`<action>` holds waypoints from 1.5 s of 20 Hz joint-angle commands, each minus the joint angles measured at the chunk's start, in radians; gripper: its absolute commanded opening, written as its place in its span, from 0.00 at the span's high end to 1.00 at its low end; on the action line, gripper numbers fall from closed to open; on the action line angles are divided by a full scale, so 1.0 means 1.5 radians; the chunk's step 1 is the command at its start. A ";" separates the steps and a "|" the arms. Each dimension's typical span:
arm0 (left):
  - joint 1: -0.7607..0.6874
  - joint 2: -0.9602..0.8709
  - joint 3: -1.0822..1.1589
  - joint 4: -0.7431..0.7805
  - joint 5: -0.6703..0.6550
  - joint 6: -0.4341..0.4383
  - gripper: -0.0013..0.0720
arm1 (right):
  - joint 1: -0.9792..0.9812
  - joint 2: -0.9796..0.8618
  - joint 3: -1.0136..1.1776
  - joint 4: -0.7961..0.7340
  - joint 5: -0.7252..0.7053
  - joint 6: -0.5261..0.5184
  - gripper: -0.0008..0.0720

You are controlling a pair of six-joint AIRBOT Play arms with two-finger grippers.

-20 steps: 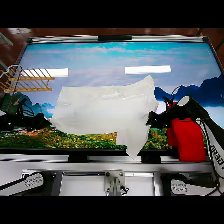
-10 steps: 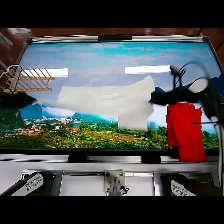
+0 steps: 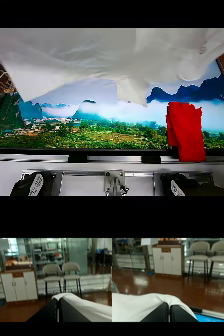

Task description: Fold the shirts.

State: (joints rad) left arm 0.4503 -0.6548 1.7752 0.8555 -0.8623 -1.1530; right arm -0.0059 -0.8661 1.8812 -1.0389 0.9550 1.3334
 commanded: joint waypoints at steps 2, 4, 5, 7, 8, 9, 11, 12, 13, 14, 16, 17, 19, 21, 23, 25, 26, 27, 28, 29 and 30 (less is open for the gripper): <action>0.000 0.081 0.036 0.186 -0.069 -0.132 0.94 | 0.001 0.069 0.047 -0.046 0.108 0.072 0.90; 0.000 0.082 0.036 0.206 -0.126 -0.132 0.94 | 0.001 0.071 0.047 -0.064 0.175 0.127 0.90; 0.000 0.079 0.032 0.205 -0.149 -0.117 0.94 | 0.001 0.063 0.047 -0.071 0.217 0.138 0.90; -0.001 0.072 -0.003 0.198 -0.177 -0.081 0.94 | 0.001 0.030 0.047 -0.089 0.299 0.168 0.90; -0.004 0.068 -0.034 0.198 -0.180 -0.070 0.94 | 0.001 0.004 0.044 -0.096 0.328 0.186 0.90; -0.008 0.061 -0.069 0.198 -0.180 -0.069 0.94 | 0.001 -0.027 0.042 -0.103 0.356 0.213 0.90; -0.015 0.029 -0.145 0.196 -0.200 -0.049 0.94 | 0.001 -0.102 0.015 -0.118 0.405 0.259 0.90; -0.019 0.000 -0.183 0.193 -0.216 -0.047 0.94 | 0.002 -0.139 -0.012 -0.116 0.411 0.261 0.90; -0.026 -0.030 -0.216 0.192 -0.226 -0.047 0.94 | 0.004 -0.176 -0.048 -0.117 0.395 0.261 0.90; -0.039 -0.067 -0.251 0.190 -0.223 -0.047 0.94 | 0.004 -0.212 -0.082 -0.116 0.361 0.260 0.90; -0.077 -0.154 -0.306 0.191 -0.175 -0.047 0.94 | 0.004 -0.300 -0.137 -0.116 0.247 0.252 0.90; -0.098 -0.210 -0.322 0.191 -0.144 -0.048 0.94 | 0.004 -0.348 -0.144 -0.111 0.190 0.238 0.90; -0.135 -0.329 -0.324 0.190 -0.085 -0.058 0.94 | 0.004 -0.447 -0.144 -0.054 0.078 0.173 0.90; -0.164 -0.435 -0.314 0.192 -0.020 -0.060 0.94 | 0.004 -0.529 -0.144 0.021 -0.015 0.130 0.90; -0.180 -0.528 -0.288 0.190 0.035 -0.060 0.94 | 0.010 -0.587 -0.144 0.052 -0.091 0.117 0.90; -0.189 -0.602 -0.247 0.182 0.078 -0.060 0.94 | 0.019 -0.621 -0.144 0.051 -0.163 0.084 0.90; -0.194 -0.629 -0.229 0.171 0.097 -0.060 0.94 | 0.024 -0.631 -0.144 0.050 -0.201 0.050 0.90; -0.201 -0.655 -0.213 0.167 0.117 -0.060 0.94 | 0.031 -0.638 -0.144 0.048 -0.230 0.020 0.90; -0.208 -0.674 -0.200 0.167 0.132 -0.060 0.94 | 0.035 -0.643 -0.144 0.036 -0.256 -0.005 0.90; -0.216 -0.690 -0.191 0.167 0.146 -0.060 0.94 | 0.039 -0.647 -0.144 0.021 -0.271 -0.021 0.90; -0.221 -0.700 -0.190 0.167 0.159 -0.060 0.94 | 0.041 -0.650 -0.144 0.006 -0.273 -0.024 0.90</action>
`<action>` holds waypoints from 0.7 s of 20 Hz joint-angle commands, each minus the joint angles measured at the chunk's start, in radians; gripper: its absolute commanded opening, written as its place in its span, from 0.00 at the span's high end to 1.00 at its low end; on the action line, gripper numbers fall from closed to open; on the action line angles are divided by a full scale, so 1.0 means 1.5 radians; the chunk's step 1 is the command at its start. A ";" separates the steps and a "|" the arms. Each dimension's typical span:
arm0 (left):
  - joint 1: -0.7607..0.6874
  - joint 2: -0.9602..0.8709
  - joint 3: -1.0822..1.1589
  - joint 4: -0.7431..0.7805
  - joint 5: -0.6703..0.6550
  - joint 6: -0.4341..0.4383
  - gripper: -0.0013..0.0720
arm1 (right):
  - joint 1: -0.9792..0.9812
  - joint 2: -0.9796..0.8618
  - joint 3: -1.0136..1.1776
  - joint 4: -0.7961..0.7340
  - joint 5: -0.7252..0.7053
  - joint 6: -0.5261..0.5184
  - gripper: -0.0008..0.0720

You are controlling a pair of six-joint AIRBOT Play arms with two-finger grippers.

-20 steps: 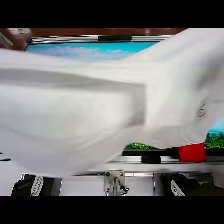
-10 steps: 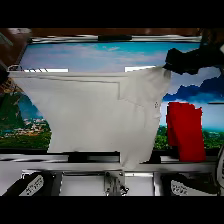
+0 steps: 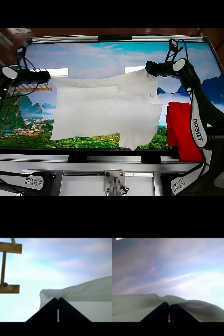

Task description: Fold the shirts.

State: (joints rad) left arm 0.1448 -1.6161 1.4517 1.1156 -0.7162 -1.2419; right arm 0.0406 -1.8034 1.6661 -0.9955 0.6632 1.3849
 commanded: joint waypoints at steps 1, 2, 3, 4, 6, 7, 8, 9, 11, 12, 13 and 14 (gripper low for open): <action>-0.020 -0.069 0.026 -0.006 0.063 0.000 0.94 | 0.011 -0.026 -0.001 -0.028 -0.069 -0.058 0.90; -0.021 -0.075 0.026 -0.005 0.050 0.000 0.94 | 0.010 -0.026 -0.001 -0.029 -0.049 -0.051 0.90; -0.019 -0.078 0.026 -0.005 0.018 0.000 0.94 | 0.006 -0.024 -0.001 -0.027 -0.014 -0.037 0.90; -0.015 -0.077 0.027 -0.004 -0.025 0.000 0.94 | -0.001 -0.018 -0.001 -0.028 0.041 -0.022 0.90; 0.001 -0.076 0.044 0.032 -0.170 0.000 0.94 | -0.020 0.004 -0.001 -0.034 0.197 -0.016 0.90; 0.008 -0.076 0.050 0.047 -0.250 -0.001 0.94 | -0.030 0.015 -0.001 -0.058 0.282 -0.013 0.90; 0.014 -0.076 0.050 0.055 -0.311 0.000 0.94 | -0.037 0.022 -0.001 -0.089 0.355 0.002 0.90; 0.017 -0.079 0.050 0.059 -0.367 -0.001 0.94 | -0.043 0.024 -0.001 -0.123 0.425 0.027 0.90; 0.018 -0.087 0.050 0.073 -0.428 -0.001 0.94 | -0.046 0.015 -0.002 -0.172 0.526 0.037 0.90; 0.018 -0.091 0.050 0.078 -0.439 -0.001 0.94 | -0.045 0.007 -0.002 -0.186 0.552 0.037 0.90; 0.018 -0.095 0.050 0.080 -0.444 -0.001 0.94 | -0.045 -0.002 -0.002 -0.186 0.559 0.041 0.90; 0.018 -0.099 0.050 0.080 -0.444 -0.001 0.94 | -0.045 -0.009 -0.002 -0.186 0.553 0.053 0.90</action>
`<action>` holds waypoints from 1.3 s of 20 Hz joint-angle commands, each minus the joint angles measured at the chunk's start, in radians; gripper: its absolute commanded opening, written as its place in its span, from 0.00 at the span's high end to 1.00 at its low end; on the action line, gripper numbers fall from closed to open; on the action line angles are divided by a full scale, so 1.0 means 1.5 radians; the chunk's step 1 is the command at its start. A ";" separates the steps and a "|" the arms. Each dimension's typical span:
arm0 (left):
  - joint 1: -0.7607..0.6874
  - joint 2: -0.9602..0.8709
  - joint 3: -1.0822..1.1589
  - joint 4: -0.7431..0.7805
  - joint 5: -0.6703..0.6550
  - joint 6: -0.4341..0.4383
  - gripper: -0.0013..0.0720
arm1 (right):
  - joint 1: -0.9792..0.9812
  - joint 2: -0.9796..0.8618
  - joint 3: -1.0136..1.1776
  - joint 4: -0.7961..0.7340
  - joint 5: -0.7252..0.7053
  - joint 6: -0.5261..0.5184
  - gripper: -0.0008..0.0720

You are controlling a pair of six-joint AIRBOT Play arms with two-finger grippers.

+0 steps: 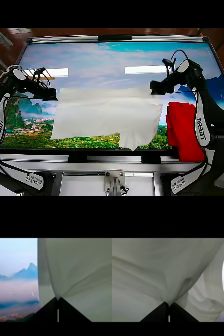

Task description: Fold the shirts.

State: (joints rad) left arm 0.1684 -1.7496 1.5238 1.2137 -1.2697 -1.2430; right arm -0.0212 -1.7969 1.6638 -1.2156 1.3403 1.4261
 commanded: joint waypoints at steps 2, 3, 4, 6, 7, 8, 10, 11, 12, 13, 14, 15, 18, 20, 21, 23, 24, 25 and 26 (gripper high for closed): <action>0.006 -0.014 0.002 0.022 -0.068 -0.013 0.94 | -0.004 -0.022 0.000 -0.040 0.074 0.036 0.90; 0.009 -0.015 0.002 0.022 -0.059 -0.021 0.94 | -0.004 -0.023 0.000 -0.041 0.055 0.046 0.90; 0.009 -0.017 0.002 0.022 -0.049 -0.027 0.94 | -0.004 -0.023 0.000 -0.041 0.043 0.057 0.90; 0.006 -0.024 0.002 0.009 -0.045 -0.030 0.94 | -0.004 -0.023 0.000 -0.037 0.040 0.057 0.89; 0.003 -0.030 0.002 -0.007 -0.047 -0.030 0.94 | -0.003 -0.023 0.000 -0.028 0.042 0.057 0.79; 0.002 -0.032 0.002 -0.026 -0.050 -0.030 0.87 | -0.003 -0.022 0.000 -0.020 0.044 0.056 0.58; 0.004 -0.025 0.003 -0.041 -0.066 -0.030 0.29 | -0.007 -0.010 0.004 -0.014 0.075 0.048 0.35; 0.009 -0.016 0.003 -0.041 -0.083 -0.031 0.28 | -0.012 0.004 0.004 -0.021 0.098 0.046 0.35; 0.019 -0.002 0.003 -0.041 -0.105 -0.038 0.28 | -0.019 0.020 0.004 -0.032 0.135 0.039 0.35; 0.030 0.011 0.002 -0.041 -0.128 -0.042 0.28 | -0.029 0.036 0.004 -0.052 0.193 0.029 0.35; 0.043 0.025 -0.004 -0.041 -0.163 -0.039 0.28 | -0.039 0.050 -0.006 -0.079 0.253 0.022 0.35; 0.056 0.042 -0.030 -0.041 -0.192 -0.027 0.25 | -0.051 0.069 -0.036 -0.097 0.289 0.014 0.35; 0.112 0.144 -0.238 -0.052 -0.166 0.013 0.14 | -0.083 0.179 -0.222 -0.058 0.237 0.002 0.35; 0.156 0.211 -0.362 -0.059 -0.125 0.045 0.14 | -0.093 0.243 -0.331 -0.002 0.195 -0.034 0.12; 0.178 0.232 -0.401 -0.059 -0.110 0.055 0.14 | -0.093 0.264 -0.370 0.004 0.183 -0.047 0.11; 0.210 0.244 -0.437 -0.062 -0.100 0.066 0.14 | -0.093 0.277 -0.402 0.004 0.181 -0.049 0.11; 0.216 0.243 -0.440 -0.062 -0.099 0.067 0.14 | -0.093 0.277 -0.403 0.004 0.180 -0.049 0.11; 0.215 0.243 -0.441 -0.063 -0.099 0.071 0.14 | -0.093 0.277 -0.403 0.004 0.175 -0.049 0.11; 0.213 0.243 -0.442 -0.065 -0.100 0.072 0.14 | -0.093 0.277 -0.403 0.004 0.169 -0.049 0.11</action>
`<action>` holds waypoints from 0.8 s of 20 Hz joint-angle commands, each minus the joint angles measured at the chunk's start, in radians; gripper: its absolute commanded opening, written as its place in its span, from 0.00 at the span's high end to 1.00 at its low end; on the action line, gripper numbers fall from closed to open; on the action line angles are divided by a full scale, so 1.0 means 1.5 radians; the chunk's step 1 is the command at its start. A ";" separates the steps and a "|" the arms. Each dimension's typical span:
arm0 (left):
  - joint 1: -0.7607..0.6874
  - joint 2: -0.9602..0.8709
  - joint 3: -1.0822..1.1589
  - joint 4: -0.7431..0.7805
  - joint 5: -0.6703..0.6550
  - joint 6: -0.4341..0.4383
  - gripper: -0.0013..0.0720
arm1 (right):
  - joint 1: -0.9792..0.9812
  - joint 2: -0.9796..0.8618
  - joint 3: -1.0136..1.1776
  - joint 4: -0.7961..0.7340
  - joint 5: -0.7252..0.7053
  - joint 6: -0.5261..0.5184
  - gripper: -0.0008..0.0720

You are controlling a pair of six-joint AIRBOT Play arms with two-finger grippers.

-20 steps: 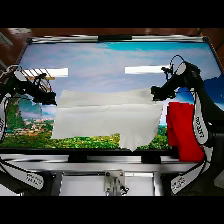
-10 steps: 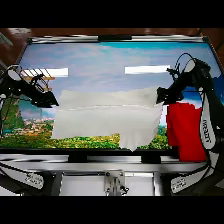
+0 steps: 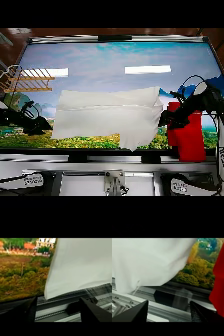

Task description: Fold the shirts.

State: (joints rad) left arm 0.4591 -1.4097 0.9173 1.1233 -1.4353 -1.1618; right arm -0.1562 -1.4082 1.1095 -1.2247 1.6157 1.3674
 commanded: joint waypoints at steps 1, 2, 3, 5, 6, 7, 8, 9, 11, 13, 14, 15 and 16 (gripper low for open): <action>0.016 0.017 -0.043 -0.003 0.011 0.022 0.14 | -0.003 0.018 -0.033 0.010 -0.020 -0.010 0.11; 0.016 0.017 -0.051 -0.002 0.018 0.022 0.14 | -0.003 0.018 -0.033 0.010 -0.025 -0.010 0.12; 0.016 0.017 -0.063 -0.002 0.028 0.022 0.14 | -0.003 0.018 -0.033 0.010 -0.026 -0.010 0.11; 0.013 0.017 -0.085 -0.010 0.043 0.025 0.14 | -0.003 0.018 -0.033 0.010 -0.027 -0.010 0.11; 0.010 0.017 -0.094 -0.017 0.056 0.031 0.14 | -0.003 0.018 -0.033 0.010 -0.027 -0.009 0.11; 0.006 0.017 -0.104 -0.016 0.075 0.032 0.15 | -0.003 0.018 -0.033 0.010 -0.027 -0.007 0.12; 0.005 0.016 -0.112 -0.018 0.094 0.031 0.15 | -0.003 0.018 -0.033 0.010 -0.027 -0.006 0.11; 0.005 0.017 -0.121 -0.035 0.111 0.032 0.15 | -0.003 0.018 -0.033 0.010 -0.026 -0.004 0.11; 0.005 0.016 -0.130 -0.074 0.137 0.037 0.17 | -0.003 0.018 -0.033 0.010 -0.026 -0.002 0.11; 0.001 0.016 -0.130 -0.089 0.150 0.036 0.23 | -0.003 0.018 -0.033 0.010 -0.026 -0.002 0.11; -0.004 0.016 -0.130 -0.089 0.150 0.036 0.46 | -0.003 0.018 -0.033 0.010 -0.026 -0.002 0.11; -0.009 0.016 -0.130 -0.089 0.150 0.036 0.71 | -0.003 0.018 -0.034 0.010 -0.026 0.001 0.12; -0.014 0.016 -0.130 -0.089 0.149 0.036 0.89 | -0.003 0.018 -0.035 0.013 -0.026 0.001 0.11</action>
State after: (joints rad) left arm 0.4522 -1.3876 0.7265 1.0134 -1.2224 -1.1065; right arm -0.1604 -1.3815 1.0588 -1.2098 1.5768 1.3666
